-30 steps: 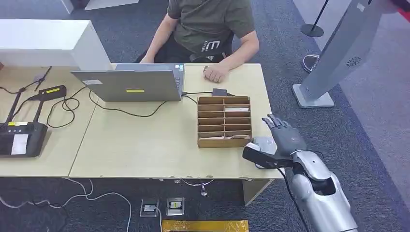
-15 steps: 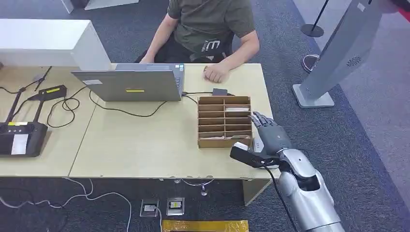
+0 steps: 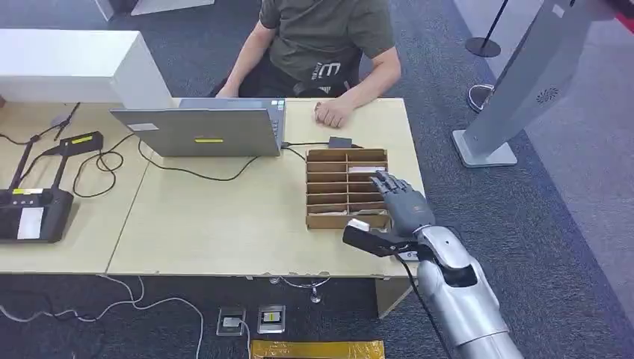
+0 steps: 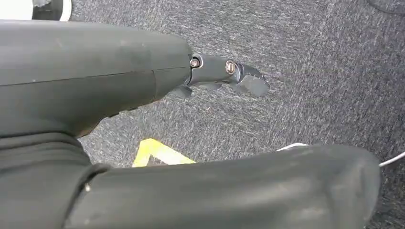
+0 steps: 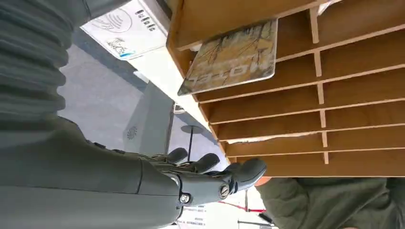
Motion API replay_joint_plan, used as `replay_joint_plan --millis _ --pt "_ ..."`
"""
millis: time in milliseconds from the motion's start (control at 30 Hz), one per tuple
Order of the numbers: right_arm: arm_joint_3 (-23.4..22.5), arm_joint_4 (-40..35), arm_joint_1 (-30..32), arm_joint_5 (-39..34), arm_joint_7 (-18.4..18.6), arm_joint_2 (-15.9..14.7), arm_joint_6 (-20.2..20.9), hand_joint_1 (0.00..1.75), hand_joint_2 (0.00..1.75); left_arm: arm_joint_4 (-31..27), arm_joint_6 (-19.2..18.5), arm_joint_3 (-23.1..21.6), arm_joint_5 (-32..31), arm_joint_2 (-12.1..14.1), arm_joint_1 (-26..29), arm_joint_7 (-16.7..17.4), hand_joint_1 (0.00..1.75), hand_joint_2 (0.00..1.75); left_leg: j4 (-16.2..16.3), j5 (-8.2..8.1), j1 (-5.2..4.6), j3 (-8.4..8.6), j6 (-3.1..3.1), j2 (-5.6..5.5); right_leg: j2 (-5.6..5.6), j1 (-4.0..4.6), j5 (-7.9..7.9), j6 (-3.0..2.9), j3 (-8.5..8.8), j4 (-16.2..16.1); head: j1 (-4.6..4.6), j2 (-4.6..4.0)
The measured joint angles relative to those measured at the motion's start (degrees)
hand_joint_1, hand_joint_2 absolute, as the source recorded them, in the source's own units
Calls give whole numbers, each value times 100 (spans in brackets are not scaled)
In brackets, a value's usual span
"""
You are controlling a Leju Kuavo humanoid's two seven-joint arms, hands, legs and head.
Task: Pass the card to the sensor for recognition and then transmit it.
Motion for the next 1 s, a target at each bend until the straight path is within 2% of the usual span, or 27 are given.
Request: replay_joint_plan --millis 1000 --pt "39 642 -309 260 -22 83 -168 0 175 0 59 223 -79 -2 0 -42 0 0 1 0 0 1 0 0 0 0 1 0 0 0 0 0"
